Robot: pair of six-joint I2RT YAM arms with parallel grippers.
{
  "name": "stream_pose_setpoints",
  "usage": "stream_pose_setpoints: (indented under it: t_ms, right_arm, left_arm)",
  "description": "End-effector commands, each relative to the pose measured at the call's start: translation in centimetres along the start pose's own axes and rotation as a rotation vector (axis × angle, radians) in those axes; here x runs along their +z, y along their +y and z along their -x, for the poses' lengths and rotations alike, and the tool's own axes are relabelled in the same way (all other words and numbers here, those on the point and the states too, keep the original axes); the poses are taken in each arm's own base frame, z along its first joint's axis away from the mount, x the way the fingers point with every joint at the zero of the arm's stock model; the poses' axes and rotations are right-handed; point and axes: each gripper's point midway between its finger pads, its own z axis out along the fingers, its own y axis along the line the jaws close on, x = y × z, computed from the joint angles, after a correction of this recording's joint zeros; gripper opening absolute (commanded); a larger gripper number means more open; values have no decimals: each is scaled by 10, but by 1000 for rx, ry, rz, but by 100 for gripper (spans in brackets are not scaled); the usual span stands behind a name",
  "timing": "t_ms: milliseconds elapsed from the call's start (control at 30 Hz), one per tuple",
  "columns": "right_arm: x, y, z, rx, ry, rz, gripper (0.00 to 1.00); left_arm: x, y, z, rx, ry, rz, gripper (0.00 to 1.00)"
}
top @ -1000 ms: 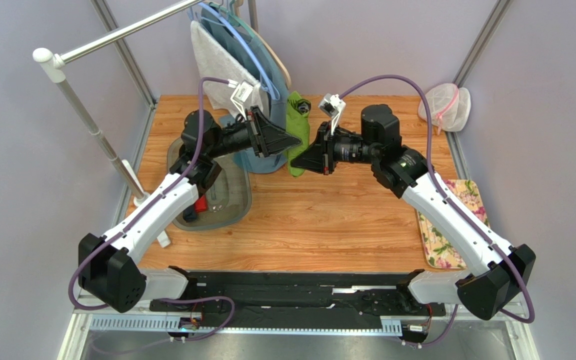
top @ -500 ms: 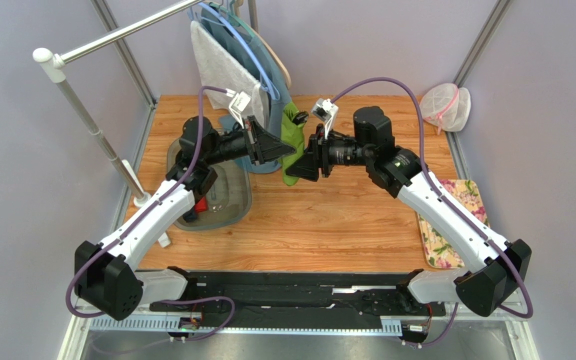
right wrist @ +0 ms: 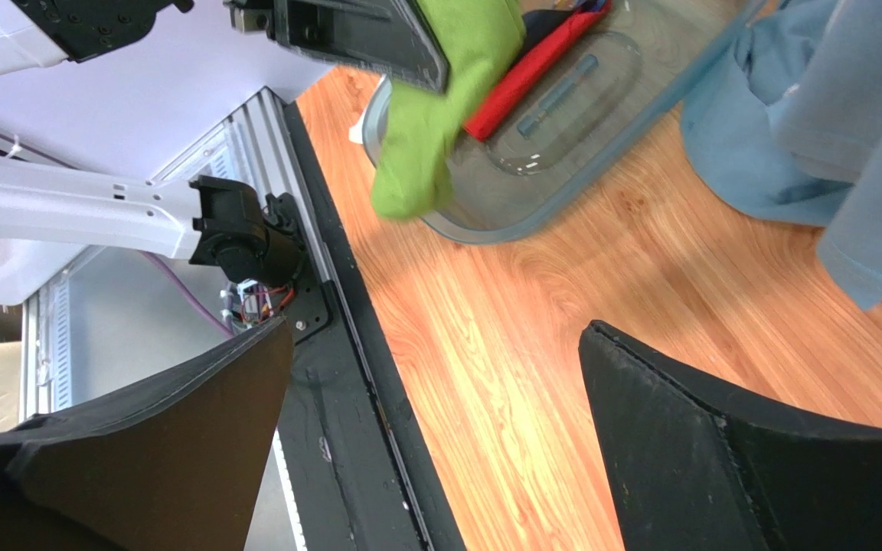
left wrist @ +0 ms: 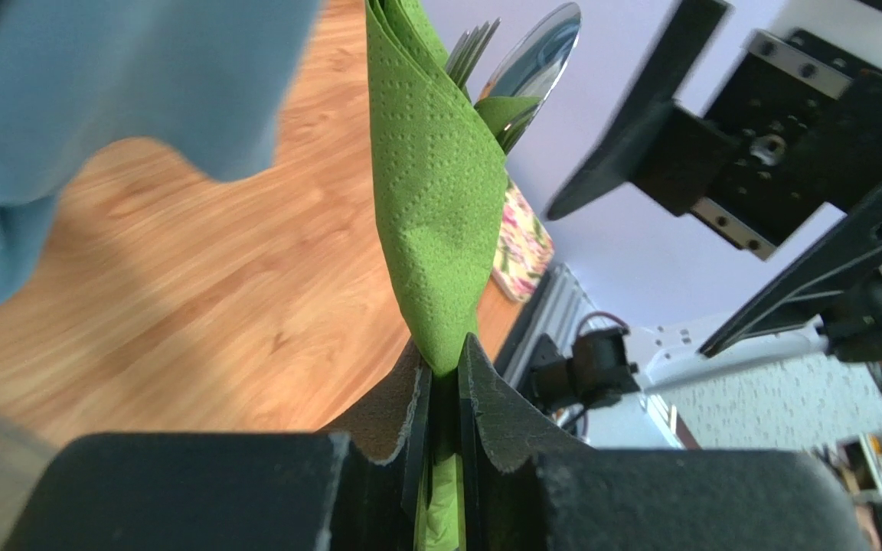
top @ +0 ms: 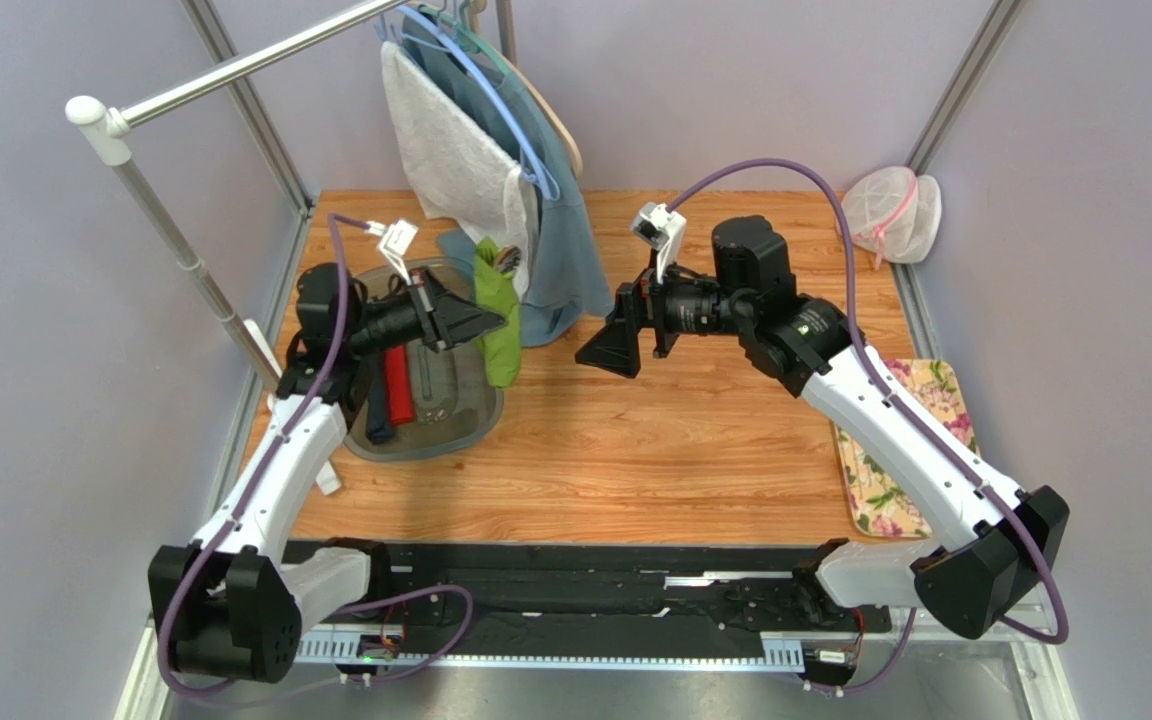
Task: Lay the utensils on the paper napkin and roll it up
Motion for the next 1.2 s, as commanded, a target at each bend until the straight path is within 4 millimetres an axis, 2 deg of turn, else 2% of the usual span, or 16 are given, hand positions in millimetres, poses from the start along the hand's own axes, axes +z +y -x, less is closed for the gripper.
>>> stream_pose_setpoints:
  t_ms: [0, 33, 167, 367, 500, 900, 967, 1000, 1167]
  right_arm:
    - [-18, -2, 6, -44, -36, -44, 100]
    - [-19, -3, 6, -43, -39, -50, 100]
    - [-23, -8, 4, -41, -38, -63, 100]
    - [-24, -12, 0, -37, -26, -76, 100]
    - [-27, -15, 0, -38, -26, -91, 100]
    - [-39, -31, 5, -10, -38, -142, 100]
    - [-41, -33, 5, -8, -40, -150, 100]
    - [-42, -34, 5, -8, -40, -151, 100]
    - [-44, -41, 5, -1, -44, -169, 100]
  left_arm:
    - [-32, 27, -9, -57, -18, 96, 0]
    - [-45, 44, -1, -51, -58, 153, 0]
    - [-65, 86, -7, -99, -51, 351, 0]
    - [-68, 143, -14, -156, -4, 528, 0]
    - [-62, 175, -17, -217, 4, 560, 0]
    - [-38, 241, -30, -354, 60, 506, 0]
    - [-34, 245, -25, -345, 67, 476, 0]
    - [-31, 253, -30, -368, 82, 477, 1]
    - [-28, 269, -32, -385, 107, 479, 2]
